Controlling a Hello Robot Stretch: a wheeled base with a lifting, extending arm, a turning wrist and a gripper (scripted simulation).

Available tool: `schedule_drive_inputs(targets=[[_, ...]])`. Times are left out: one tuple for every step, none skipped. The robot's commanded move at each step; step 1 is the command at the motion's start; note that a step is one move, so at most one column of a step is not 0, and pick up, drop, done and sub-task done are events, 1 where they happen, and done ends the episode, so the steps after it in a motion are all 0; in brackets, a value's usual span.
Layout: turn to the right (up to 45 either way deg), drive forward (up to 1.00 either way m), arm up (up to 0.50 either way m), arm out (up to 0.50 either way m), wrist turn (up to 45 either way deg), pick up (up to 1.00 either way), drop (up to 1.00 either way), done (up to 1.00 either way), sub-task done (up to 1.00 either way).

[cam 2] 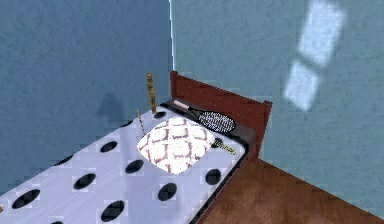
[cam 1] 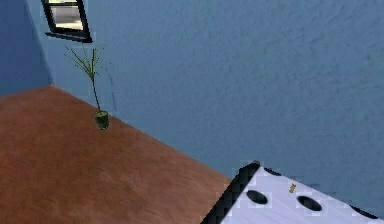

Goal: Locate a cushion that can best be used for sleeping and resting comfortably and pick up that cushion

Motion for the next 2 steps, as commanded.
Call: schedule_drive_inputs(targets=[[0.0, 0.0, 0.08, 0.0, 0.0, 0.0, 0.0, 0.0, 0.0], [0.0, 0.0, 0.0, 0.46, 0.0, 0.0, 0.0, 0.0, 0.0]])
